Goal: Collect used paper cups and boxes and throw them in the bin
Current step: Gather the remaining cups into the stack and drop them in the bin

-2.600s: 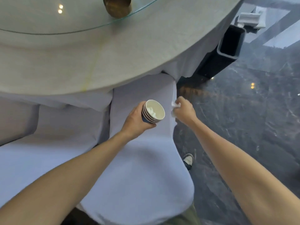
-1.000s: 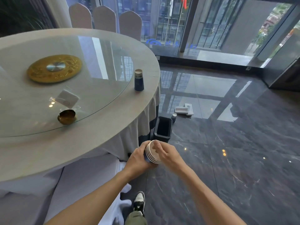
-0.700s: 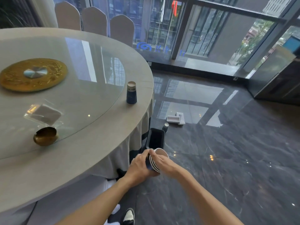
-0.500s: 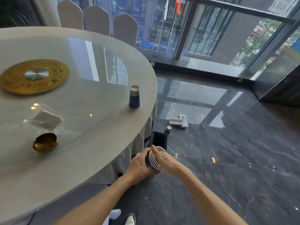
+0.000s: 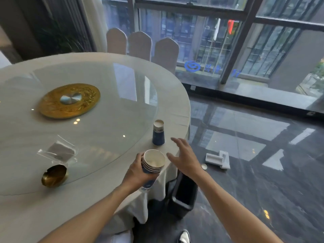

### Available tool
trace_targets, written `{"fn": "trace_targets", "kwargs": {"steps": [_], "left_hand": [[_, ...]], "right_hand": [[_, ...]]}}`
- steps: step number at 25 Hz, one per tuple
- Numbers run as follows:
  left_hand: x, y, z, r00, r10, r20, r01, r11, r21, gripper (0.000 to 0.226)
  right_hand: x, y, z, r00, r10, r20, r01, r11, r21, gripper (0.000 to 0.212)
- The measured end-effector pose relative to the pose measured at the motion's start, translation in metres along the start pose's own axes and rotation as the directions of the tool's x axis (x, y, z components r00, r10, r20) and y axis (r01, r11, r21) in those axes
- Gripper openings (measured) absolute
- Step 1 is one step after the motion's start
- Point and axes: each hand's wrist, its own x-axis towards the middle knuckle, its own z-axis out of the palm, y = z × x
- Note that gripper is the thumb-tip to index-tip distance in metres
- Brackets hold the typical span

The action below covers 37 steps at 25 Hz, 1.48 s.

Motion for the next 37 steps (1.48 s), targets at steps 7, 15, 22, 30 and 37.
{"fn": "trace_targets", "kwargs": {"steps": [7, 15, 22, 30, 37], "left_hand": [[0.047, 0.031, -0.006, 0.942, -0.099, -0.319, 0.058, 0.989, -0.136, 0.091], [0.083, 0.004, -0.018, 0.870, -0.249, -0.427, 0.151, 0.957, -0.249, 0.088], [0.138, -0.010, -0.037, 0.895, -0.251, -0.370, 0.173, 0.957, -0.231, 0.086], [0.191, -0.002, -0.047, 0.946, -0.205, -0.249, 0.156, 0.966, -0.205, 0.093], [0.249, 0.051, -0.030, 0.962, -0.099, -0.255, 0.039, 0.972, -0.231, 0.095]], "right_hand": [[0.136, -0.003, -0.018, 0.913, -0.238, 0.331, 0.381, 0.786, -0.487, 0.098], [0.212, -0.013, 0.028, 0.776, -0.326, 0.540, 0.631, 0.420, -0.652, 0.094], [0.241, 0.012, 0.078, 0.715, -0.179, 0.676, 0.690, 0.021, -0.724, 0.066], [0.265, 0.019, 0.068, 0.898, 0.163, 0.409, 0.343, 0.324, -0.882, 0.048], [0.222, 0.105, 0.007, 0.903, 0.351, 0.249, -0.157, 0.808, -0.568, 0.054]]}}
